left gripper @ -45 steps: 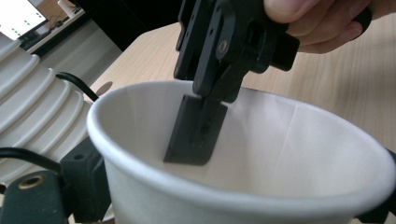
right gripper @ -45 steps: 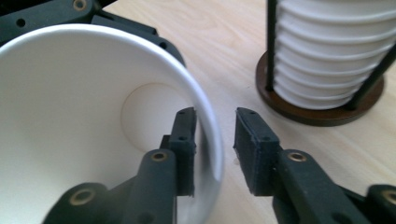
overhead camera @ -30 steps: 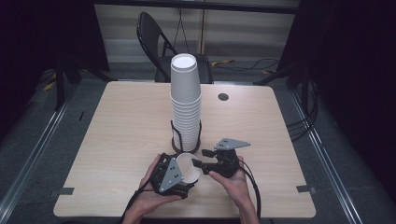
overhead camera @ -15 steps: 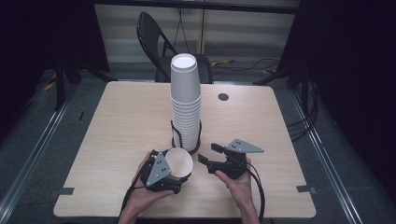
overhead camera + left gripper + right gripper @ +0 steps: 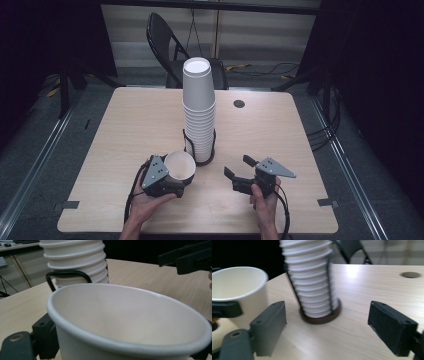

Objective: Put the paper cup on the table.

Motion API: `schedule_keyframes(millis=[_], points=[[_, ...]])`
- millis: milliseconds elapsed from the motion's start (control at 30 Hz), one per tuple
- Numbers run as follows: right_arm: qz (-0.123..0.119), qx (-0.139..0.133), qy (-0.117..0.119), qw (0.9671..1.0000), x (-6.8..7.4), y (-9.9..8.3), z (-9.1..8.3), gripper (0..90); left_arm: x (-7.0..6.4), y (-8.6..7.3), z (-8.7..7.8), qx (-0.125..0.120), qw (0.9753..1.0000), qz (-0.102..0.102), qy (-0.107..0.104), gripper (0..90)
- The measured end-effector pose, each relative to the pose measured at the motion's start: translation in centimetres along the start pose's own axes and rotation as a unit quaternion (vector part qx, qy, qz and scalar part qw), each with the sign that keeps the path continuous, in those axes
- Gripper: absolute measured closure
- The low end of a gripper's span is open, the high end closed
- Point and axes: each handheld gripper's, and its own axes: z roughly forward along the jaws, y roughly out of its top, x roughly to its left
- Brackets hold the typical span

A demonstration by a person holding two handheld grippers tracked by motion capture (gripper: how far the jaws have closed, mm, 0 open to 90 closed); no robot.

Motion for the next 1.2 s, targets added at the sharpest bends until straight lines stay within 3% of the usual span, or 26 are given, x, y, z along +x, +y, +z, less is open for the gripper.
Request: schedule_keyframes(millis=[33,133,167,200,233,333,433,533,633,1033,1200], points=[[0.0,0.0,0.0,1.0,0.0,0.0,0.0,14.6,0.0,0.0,0.0,0.0,1.0,0.0,0.0,9.9],[0.006,-0.016,-0.033,0.9993,-0.6,-0.6,-0.5,13.9,0.7,0.1,-0.3,-0.014,0.9999,-0.004,-0.003,9.8],[0.006,-0.016,-0.033,0.9993,-0.6,-0.6,-0.5,13.9,0.9,0.1,-0.4,-0.013,0.9999,-0.006,0.003,9.8],[0.006,-0.022,-0.049,0.9986,-0.9,-0.9,-0.7,13.9,1.3,0.3,-0.5,-0.008,0.9998,-0.003,0.018,9.8],[0.001,-0.023,-0.055,0.9982,-1.0,-1.0,-0.7,13.8,1.3,0.3,-0.5,-0.008,0.9998,-0.003,0.018,9.8],[-0.009,-0.016,-0.056,0.9982,-1.3,-1.4,-0.9,13.9,2.2,0.3,-0.8,-0.017,0.999,-0.019,0.036,9.8],[-0.014,-0.021,-0.058,0.998,-1.4,-1.7,-1.0,13.9,2.7,0.4,-0.9,-0.009,0.9986,-0.024,0.046,9.8],[-0.017,-0.028,-0.086,0.9958,-1.4,-2.3,-1.2,13.8,3.4,0.5,-0.8,-0.002,0.9978,-0.034,0.058,9.8],[-0.023,-0.03,-0.103,0.994,-1.5,-2.5,-1.2,13.8,4.1,0.9,-0.9,-0.009,0.9972,-0.037,0.064,9.7],[-0.013,-0.036,-0.114,0.9928,-1.6,-4.0,-1.6,14.0,6.3,1.8,-0.3,-0.001,0.9938,-0.063,0.092,9.6],[-0.009,-0.04,-0.114,0.9926,-1.6,-4.3,-1.5,14.0,7.4,2.4,-0.2,-0.005,0.9932,-0.064,0.097,9.5]])
